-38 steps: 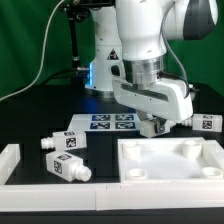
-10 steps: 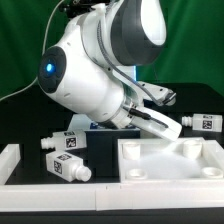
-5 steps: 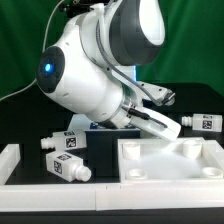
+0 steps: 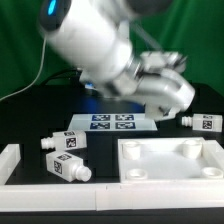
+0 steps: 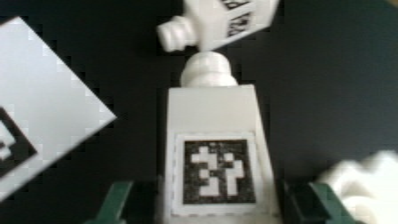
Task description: Assemble one leg
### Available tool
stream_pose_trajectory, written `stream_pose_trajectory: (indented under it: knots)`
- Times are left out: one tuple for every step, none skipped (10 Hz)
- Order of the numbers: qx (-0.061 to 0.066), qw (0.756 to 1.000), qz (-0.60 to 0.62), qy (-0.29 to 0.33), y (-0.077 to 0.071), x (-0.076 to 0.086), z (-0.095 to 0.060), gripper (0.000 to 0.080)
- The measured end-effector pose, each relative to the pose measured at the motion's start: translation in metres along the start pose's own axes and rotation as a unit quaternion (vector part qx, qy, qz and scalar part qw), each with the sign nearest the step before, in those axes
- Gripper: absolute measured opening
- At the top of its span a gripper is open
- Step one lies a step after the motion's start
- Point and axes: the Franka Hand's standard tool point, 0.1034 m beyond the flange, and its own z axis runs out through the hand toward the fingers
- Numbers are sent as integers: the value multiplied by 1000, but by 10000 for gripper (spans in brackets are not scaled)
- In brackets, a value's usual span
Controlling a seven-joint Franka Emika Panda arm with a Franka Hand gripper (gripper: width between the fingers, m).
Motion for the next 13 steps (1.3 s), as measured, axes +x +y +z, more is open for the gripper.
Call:
stream_pose_trajectory:
  knots:
    - [-1, 999, -1, 48, -3, 12, -1, 284]
    - [3, 997, -5, 81, -6, 12, 1, 285]
    - [5, 995, -9, 99, -7, 10, 1, 285]
    - [7, 992, -15, 127, -11, 13, -2, 285]
    - [0, 983, -43, 176, -20, 16, -16, 285]
    - [-11, 974, -79, 214, -35, 16, -36, 285]
    - [-13, 965, -108, 239, -52, 21, -56, 285]
    - [-24, 945, -144, 292, -76, 23, -71, 285]
    - [-36, 929, -175, 325, -93, 13, -66, 285]
    - [-21, 917, -179, 357, -95, 13, -62, 285]
    - [-9, 907, -180, 382, -97, 13, -60, 285]
    - [-1, 900, -184, 396, -100, 12, -58, 285]
    - [4, 883, -203, 424, -105, 13, -59, 285]
